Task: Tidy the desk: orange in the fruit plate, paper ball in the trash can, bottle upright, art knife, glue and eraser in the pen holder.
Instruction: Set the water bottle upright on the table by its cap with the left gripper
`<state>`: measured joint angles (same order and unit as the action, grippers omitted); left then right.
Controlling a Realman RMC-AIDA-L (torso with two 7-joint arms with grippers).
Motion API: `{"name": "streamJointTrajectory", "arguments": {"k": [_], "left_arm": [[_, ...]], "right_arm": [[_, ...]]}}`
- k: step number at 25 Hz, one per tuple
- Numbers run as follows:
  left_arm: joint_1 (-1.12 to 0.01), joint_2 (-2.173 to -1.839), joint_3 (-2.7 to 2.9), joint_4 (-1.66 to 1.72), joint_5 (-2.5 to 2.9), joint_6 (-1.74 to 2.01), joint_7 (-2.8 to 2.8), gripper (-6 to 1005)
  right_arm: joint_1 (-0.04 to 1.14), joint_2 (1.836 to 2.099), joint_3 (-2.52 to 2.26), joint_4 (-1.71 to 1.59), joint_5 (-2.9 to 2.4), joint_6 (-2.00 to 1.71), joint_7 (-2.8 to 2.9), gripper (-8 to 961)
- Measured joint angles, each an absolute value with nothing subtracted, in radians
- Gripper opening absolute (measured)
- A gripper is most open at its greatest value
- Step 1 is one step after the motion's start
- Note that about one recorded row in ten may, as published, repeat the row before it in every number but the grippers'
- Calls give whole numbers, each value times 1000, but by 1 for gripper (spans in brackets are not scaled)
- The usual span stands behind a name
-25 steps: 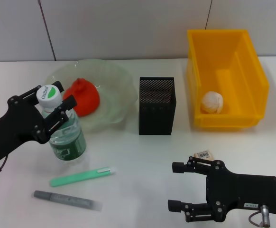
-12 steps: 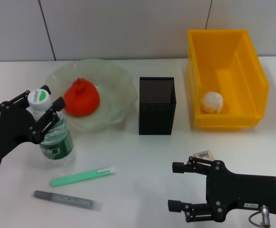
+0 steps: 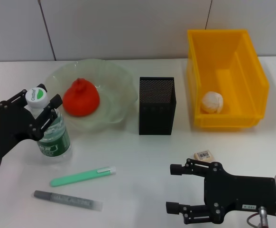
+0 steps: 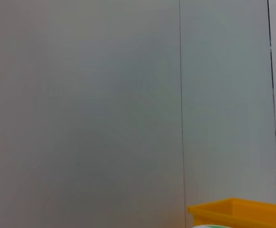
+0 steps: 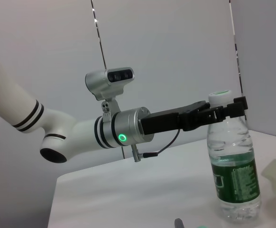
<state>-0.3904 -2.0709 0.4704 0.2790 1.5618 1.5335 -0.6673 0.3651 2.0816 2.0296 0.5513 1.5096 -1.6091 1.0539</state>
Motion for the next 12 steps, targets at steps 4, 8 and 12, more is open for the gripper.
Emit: {"name": "streamJointTrajectory", "arguments": {"k": [4,8,12], "left_arm": [[-394,-2071,476,274,1556,1533,-657,439],[-394,-2072,476,271,1556,1532,-656,443],[-396,-2072,471,252,1550,1531,-615,447]], "right_arm": [[366,2082,2027,551,1510,-1610,1054,814],[369,2082,2026,551,1510,-1610,1054,812],[372,2082,2026,551,1508,-1610,1054,811]]}}
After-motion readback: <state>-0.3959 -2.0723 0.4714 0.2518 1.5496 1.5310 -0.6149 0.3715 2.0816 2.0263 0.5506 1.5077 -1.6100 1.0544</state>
